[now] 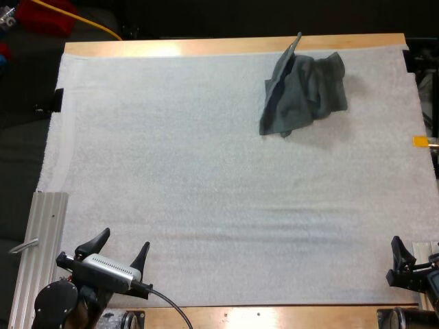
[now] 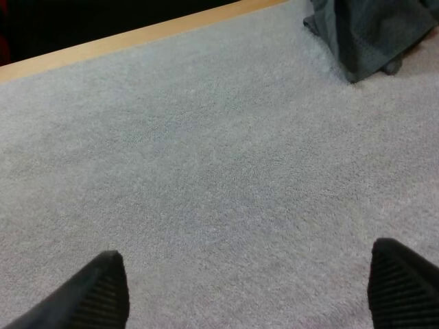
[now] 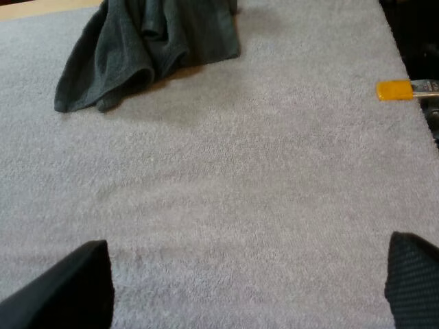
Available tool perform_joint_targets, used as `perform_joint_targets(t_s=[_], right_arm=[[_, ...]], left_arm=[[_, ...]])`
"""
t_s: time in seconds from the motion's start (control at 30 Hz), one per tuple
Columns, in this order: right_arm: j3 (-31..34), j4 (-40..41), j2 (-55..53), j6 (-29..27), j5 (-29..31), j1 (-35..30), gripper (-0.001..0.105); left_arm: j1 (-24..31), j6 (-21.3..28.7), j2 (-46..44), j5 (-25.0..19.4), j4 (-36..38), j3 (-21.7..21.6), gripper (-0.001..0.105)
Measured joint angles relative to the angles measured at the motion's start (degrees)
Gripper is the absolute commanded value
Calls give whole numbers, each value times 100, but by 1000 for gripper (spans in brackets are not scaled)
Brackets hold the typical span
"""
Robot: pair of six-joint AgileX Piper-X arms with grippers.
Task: Pick towel from pile, fold and stack
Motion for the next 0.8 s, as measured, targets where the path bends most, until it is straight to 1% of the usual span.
perform_joint_targets(t_s=[0.6,0.8], right_arm=[[0,-2,0,0,0,0,78],[-55,-162,0,2,0,0,78]], left_arm=[[0,0,0,0,0,0,69],[0,0,0,0,0,-2,69]])
